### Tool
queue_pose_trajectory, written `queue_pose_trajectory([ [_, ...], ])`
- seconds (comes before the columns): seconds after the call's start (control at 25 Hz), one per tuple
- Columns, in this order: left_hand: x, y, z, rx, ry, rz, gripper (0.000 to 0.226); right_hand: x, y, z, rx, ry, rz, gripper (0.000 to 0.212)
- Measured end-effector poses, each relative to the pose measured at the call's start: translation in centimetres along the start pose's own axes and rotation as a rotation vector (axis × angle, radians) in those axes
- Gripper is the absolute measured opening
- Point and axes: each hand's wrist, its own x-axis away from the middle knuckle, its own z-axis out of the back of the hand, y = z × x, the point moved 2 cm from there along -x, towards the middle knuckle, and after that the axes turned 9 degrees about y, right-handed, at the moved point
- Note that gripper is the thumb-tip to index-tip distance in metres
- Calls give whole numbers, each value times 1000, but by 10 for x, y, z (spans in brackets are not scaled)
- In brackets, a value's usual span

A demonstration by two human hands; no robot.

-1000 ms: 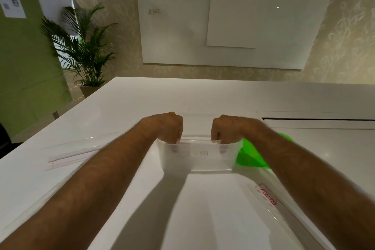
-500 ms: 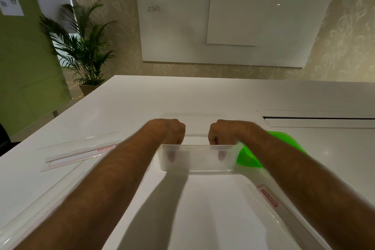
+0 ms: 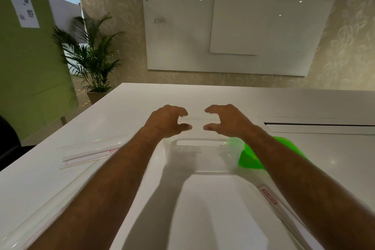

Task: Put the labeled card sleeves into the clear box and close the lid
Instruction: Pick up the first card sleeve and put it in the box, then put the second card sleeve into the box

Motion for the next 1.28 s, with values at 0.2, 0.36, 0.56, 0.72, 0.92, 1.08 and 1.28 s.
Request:
queue_pose_trajectory([
  [0.2, 30, -14, 14, -303, 234, -58, 84, 8, -28, -8, 149, 152, 108, 92],
  [0.36, 59, -39, 25, -441, 282, -7, 98, 13, -49, -23, 236, 225, 151, 94],
  [0.56, 92, -74, 42, -484, 301, 91, 99, 10, -79, -46, 200, 232, 182, 97],
  [0.72, 116, -108, 60, -522, 287, 167, 98, 4, -111, -65, 144, 206, 237, 97],
  [0.92, 143, -148, 79, -562, 272, 246, 96, -6, -151, -84, 108, 151, 300, 93],
  [1.08, 158, -176, 86, -571, 232, 313, 95, -15, -176, -99, 115, 97, 368, 90],
  [1.28, 164, -208, 82, -590, 150, 349, 88, -31, -196, -123, 141, 14, 417, 81],
])
